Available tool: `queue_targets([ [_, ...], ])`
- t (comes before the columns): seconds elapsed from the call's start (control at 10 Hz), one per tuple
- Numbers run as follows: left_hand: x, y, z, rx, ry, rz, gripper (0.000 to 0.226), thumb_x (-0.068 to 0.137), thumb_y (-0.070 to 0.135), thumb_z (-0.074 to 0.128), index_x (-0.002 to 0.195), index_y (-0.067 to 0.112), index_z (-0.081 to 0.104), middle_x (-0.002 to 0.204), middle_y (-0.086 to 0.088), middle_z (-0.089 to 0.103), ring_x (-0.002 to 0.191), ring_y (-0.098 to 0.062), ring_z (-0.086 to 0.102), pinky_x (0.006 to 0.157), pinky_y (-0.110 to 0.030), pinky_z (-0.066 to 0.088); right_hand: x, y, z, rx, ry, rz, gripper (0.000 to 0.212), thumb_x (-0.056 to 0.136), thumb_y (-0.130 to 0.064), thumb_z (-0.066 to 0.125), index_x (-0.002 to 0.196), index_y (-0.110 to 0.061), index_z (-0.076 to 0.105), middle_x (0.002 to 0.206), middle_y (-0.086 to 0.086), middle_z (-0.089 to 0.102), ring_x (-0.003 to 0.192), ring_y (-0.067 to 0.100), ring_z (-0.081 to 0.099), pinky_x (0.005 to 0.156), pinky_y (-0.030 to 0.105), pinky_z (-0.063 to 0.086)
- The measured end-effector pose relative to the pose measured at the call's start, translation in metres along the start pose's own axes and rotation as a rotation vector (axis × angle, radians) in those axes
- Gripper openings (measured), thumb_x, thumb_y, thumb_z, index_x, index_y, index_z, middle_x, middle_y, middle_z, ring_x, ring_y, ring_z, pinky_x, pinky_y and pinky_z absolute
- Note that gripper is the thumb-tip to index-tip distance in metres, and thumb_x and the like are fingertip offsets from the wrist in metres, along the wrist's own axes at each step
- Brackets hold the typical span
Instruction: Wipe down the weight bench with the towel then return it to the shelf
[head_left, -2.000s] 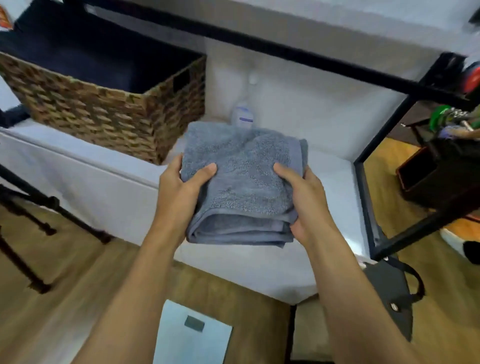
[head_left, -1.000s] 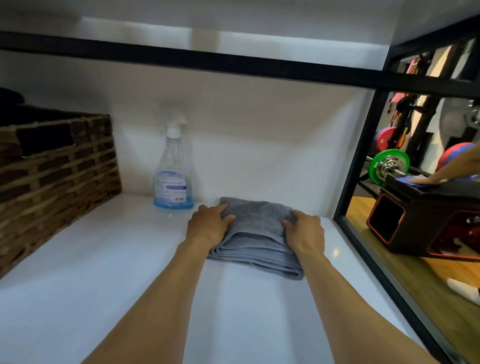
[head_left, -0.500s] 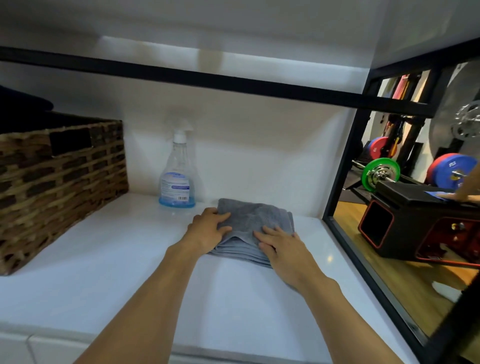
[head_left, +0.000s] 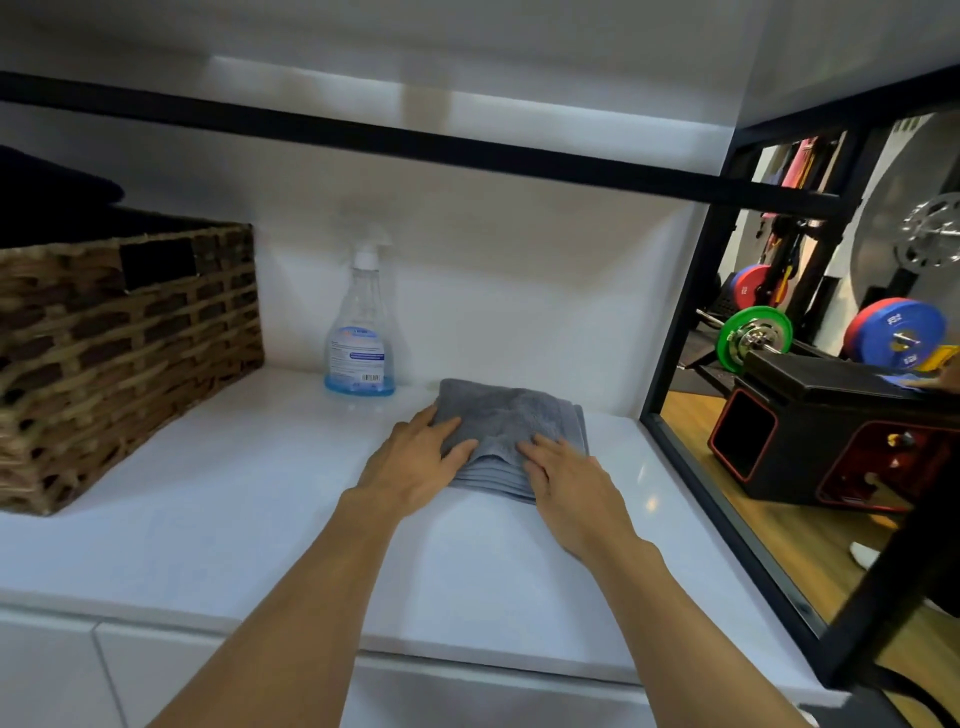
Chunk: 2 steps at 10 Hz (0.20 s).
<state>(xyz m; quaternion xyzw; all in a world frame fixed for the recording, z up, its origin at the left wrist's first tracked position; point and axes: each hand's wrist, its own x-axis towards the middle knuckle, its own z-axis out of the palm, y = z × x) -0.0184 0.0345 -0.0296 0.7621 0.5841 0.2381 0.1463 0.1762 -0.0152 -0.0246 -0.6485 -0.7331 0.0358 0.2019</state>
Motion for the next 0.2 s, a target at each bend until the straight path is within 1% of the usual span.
queue_targets([
  [0.1,-0.004,0.002,-0.004,-0.014,0.009,-0.063,0.054,0.101,0.044,0.033,0.151,0.025,0.032,0.160,-0.011,0.025,0.143,-0.032,0.027,0.115,-0.042,0.026,-0.007,0.001,-0.002,-0.024,-0.014,0.064,0.045,0.107,-0.033,0.025,0.151,-0.028,0.034,0.161,-0.006,0.029,0.149,0.018,0.022,0.120,0.042,0.018],
  [0.2,-0.015,0.016,-0.001,-0.042,0.145,-0.139,0.046,0.101,0.032,0.036,0.142,0.012,0.045,0.144,-0.018,0.046,0.129,-0.035,0.044,0.106,-0.043,0.038,-0.019,-0.009,-0.011,0.061,0.059,0.113,0.042,0.105,-0.025,0.035,0.145,-0.020,0.043,0.148,0.004,0.049,0.133,0.025,0.046,0.110,0.039,0.035],
])
